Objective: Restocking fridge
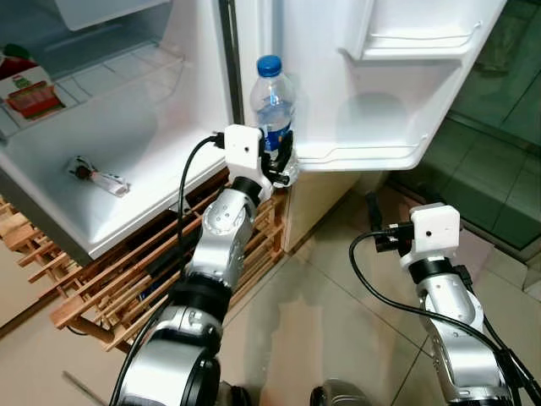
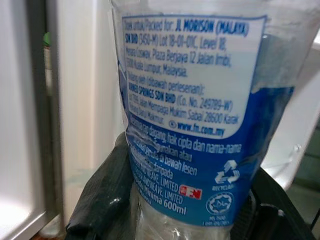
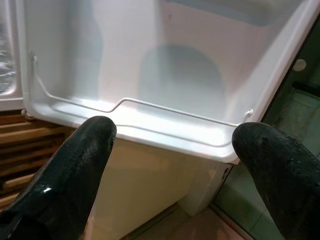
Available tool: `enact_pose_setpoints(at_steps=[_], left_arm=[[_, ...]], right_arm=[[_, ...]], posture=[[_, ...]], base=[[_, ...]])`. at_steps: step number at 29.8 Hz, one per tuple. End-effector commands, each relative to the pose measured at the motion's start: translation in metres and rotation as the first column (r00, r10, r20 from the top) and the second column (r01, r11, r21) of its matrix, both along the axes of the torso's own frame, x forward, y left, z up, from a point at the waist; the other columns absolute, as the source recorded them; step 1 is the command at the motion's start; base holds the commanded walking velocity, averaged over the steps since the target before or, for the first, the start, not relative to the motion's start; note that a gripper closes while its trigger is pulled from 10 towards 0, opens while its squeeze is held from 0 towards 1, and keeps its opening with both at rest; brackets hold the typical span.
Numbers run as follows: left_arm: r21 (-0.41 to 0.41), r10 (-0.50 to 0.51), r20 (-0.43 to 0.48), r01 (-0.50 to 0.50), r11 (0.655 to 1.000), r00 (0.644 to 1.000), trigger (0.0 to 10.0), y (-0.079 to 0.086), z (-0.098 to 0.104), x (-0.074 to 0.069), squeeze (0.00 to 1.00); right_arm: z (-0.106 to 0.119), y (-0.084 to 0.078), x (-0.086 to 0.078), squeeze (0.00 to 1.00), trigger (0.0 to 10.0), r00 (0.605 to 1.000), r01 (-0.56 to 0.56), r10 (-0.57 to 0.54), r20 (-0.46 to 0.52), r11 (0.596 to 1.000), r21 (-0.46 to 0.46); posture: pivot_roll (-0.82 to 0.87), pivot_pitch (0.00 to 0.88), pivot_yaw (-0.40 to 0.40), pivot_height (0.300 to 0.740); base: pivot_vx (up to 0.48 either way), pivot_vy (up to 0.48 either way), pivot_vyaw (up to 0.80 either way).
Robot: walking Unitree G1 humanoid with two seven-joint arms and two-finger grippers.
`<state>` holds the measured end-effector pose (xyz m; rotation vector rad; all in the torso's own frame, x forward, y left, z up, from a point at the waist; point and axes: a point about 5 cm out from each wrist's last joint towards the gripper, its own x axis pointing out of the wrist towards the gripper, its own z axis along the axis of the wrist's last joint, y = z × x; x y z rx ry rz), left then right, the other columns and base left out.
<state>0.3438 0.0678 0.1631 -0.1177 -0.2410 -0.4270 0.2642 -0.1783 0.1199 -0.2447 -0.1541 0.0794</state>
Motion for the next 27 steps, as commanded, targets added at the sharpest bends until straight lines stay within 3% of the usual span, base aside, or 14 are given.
enact_pose_setpoints(at_steps=[1, 5, 16, 23, 27], left_arm=[[0.028, -0.025, 0.021, 0.024, 0.999, 0.999, 10.0, -0.004, 0.007, -0.004, 0.0], [0.054, -0.06, -0.007, 0.06, 0.997, 0.998, 10.0, -0.015, -0.001, -0.015, 0.0], [0.106, -0.08, -0.011, 0.081, 0.991, 0.997, 10.0, -0.027, 0.008, -0.017, 0.0], [0.072, -0.071, -0.046, 0.074, 0.995, 0.996, 10.0, -0.025, 0.005, -0.015, 0.0], [0.082, -0.049, -0.056, 0.053, 0.995, 0.997, 10.0, -0.021, 0.003, -0.013, 0.0]], right_arm=[[-0.001, -0.002, 0.001, 0.0, 10.0, 1.0, 0.001, -0.001, -0.012, 1.0, 0.014], [-0.002, -0.001, 0.001, 0.0, 10.0, 1.0, -0.003, 0.003, -0.016, 1.0, 0.014], [-0.003, 0.0, 0.003, 0.0, 10.0, 1.0, -0.002, 0.002, -0.014, 1.0, 0.014], [-0.005, -0.002, 0.001, 0.0, 10.0, 1.0, 0.001, -0.001, -0.02, 1.0, 0.011], [-0.007, -0.001, 0.001, 0.0, 10.0, 1.0, 0.0, 0.0, -0.024, 1.0, 0.01]], posture=[[-0.19, 0.043, -0.013, 0.726], [-0.18, 0.039, -0.017, 0.726], [-0.2, 0.027, -0.007, 0.726], [-0.2, 0.024, -0.005, 0.726], [-0.2, 0.025, -0.003, 0.726]], base=[[0.0, 0.0, 0.0], [0.0, 0.0, 0.0], [0.0, 0.0, 0.0], [0.0, -0.444, 0.0], [0.333, -0.334, 0.0]])
